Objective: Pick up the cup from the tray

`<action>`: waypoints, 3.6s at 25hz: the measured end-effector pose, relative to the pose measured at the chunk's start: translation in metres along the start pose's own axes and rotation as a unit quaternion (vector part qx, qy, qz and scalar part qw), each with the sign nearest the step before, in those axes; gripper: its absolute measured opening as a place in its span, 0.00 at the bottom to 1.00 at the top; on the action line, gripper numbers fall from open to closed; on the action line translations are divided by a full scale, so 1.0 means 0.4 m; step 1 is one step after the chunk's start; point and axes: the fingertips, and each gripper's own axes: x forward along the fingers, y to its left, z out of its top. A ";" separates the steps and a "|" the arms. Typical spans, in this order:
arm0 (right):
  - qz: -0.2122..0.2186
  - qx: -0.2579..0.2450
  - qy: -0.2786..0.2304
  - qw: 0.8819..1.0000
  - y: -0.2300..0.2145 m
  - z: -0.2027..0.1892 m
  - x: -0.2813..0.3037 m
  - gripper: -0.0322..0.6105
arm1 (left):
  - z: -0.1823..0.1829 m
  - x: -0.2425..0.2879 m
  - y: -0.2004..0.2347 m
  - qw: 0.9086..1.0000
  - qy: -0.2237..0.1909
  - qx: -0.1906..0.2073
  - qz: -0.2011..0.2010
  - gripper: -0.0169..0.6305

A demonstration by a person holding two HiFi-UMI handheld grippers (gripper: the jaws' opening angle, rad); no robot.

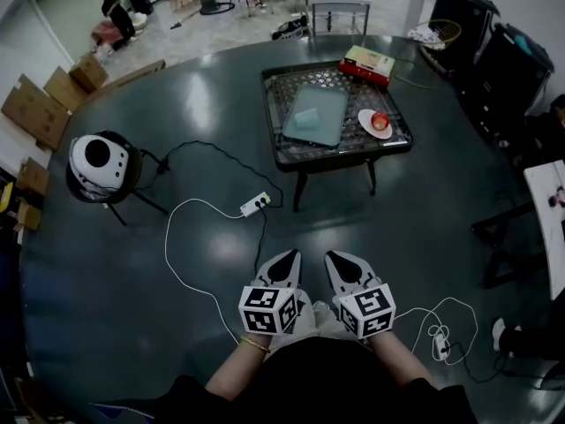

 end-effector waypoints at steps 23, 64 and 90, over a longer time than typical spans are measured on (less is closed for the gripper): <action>0.007 0.008 0.012 1.000 -0.141 0.088 0.189 0.06 | 0.123 0.199 0.108 1.000 0.010 0.011 0.014 0.04; -0.062 0.035 0.039 0.997 -0.517 0.380 0.807 0.06 | 0.498 0.778 0.496 0.996 0.070 0.044 -0.036 0.04; -0.062 0.068 0.092 0.992 -0.757 0.340 0.951 0.06 | 0.441 1.113 0.586 0.958 0.199 0.196 -0.068 0.22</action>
